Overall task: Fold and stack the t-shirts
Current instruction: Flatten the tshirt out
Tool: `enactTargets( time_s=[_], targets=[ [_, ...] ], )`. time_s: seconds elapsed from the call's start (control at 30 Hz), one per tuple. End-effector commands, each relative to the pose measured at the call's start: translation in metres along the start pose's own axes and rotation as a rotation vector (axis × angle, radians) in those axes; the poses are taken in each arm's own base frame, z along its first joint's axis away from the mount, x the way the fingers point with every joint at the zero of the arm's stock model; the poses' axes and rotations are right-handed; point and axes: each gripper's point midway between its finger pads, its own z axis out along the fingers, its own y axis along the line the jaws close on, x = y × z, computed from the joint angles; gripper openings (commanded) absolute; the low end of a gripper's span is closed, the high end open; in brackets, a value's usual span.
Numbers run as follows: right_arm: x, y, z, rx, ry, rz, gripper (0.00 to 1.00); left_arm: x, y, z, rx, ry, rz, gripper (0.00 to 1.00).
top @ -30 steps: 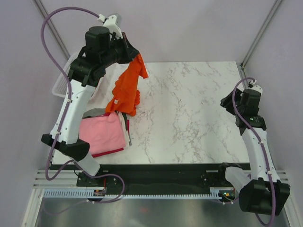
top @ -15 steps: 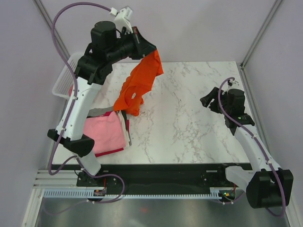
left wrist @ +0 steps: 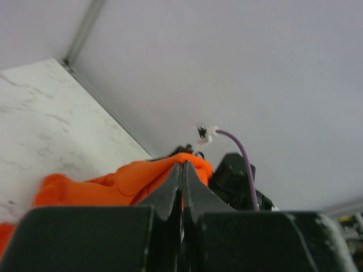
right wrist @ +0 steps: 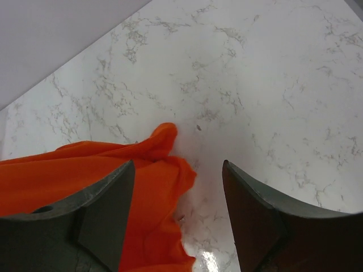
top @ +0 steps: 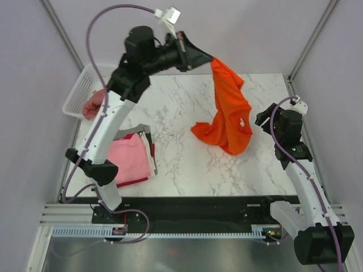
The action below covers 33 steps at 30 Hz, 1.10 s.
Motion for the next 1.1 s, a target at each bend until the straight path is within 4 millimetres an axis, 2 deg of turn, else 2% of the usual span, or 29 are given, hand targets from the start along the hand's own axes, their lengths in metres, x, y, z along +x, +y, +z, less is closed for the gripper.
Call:
enactTargets(
  time_s=[0.0,0.03,0.07,0.1,0.13,0.17,0.2,0.27,0.3,0.37,0.5,0.57,0.67,0.73,0.77,0.8,0.93,1.03,1.07],
  targets=[
    [-0.018,0.007,-0.001,-0.005,-0.029,-0.016,0.71,-0.064,-0.001,-0.062,0.062,-0.136,-0.017,0.02],
    [-0.014,0.007,0.001,-0.007,-0.015,-0.016,0.71,-0.067,0.024,-0.068,0.022,-0.130,-0.035,0.02],
    [-0.009,0.009,0.003,-0.024,0.004,-0.018,0.71,-0.061,0.038,-0.069,0.007,-0.104,-0.047,0.02],
    [-0.001,0.006,0.009,-0.016,0.030,-0.018,0.71,-0.041,0.063,-0.067,-0.018,-0.044,-0.087,0.02],
    [0.004,0.006,0.011,-0.019,0.045,-0.018,0.71,-0.035,0.082,-0.069,-0.052,-0.031,-0.106,0.02],
    [0.008,0.006,0.014,-0.022,0.056,-0.017,0.71,-0.027,0.088,-0.073,-0.072,-0.022,-0.094,0.02],
    [0.020,0.006,0.018,-0.035,0.093,-0.019,0.71,-0.005,0.117,-0.073,-0.138,0.008,-0.136,0.02],
    [0.031,0.007,0.023,-0.053,0.124,-0.017,0.71,0.011,0.132,-0.080,-0.193,0.016,-0.116,0.02],
    [0.045,0.004,0.028,-0.053,0.168,-0.019,0.71,0.030,0.158,-0.081,-0.265,0.032,-0.143,0.02],
    [0.060,0.000,0.035,-0.039,0.208,-0.029,0.71,0.055,0.186,-0.085,-0.337,0.068,-0.149,0.02],
    [0.092,-0.006,0.042,-0.047,0.297,-0.049,0.70,0.082,0.228,-0.085,-0.441,0.124,-0.160,0.02],
    [0.106,-0.007,0.047,-0.054,0.338,-0.058,0.69,0.089,0.239,-0.087,-0.485,0.145,-0.157,0.02],
    [0.124,-0.010,0.054,-0.043,0.390,-0.075,0.69,0.086,0.255,-0.093,-0.579,0.132,-0.139,0.02],
    [0.126,-0.007,0.062,-0.051,0.388,-0.072,0.68,0.083,0.265,-0.094,-0.625,0.117,-0.124,0.02],
    [0.134,-0.010,0.068,-0.041,0.412,-0.078,0.68,0.080,0.266,-0.094,-0.628,0.115,-0.119,0.02],
    [0.128,-0.003,0.075,-0.052,0.401,-0.081,0.66,0.082,0.270,-0.095,-0.643,0.123,-0.124,0.02],
    [0.126,0.010,0.104,-0.056,0.414,-0.087,0.64,0.089,0.276,-0.095,-0.662,0.128,-0.150,0.02],
    [0.133,0.022,0.126,-0.065,0.443,-0.091,0.65,0.093,0.281,-0.098,-0.681,0.128,-0.152,0.02],
    [0.145,0.021,0.134,-0.052,0.472,-0.097,0.66,0.097,0.282,-0.100,-0.689,0.132,-0.154,0.02]
  ],
)
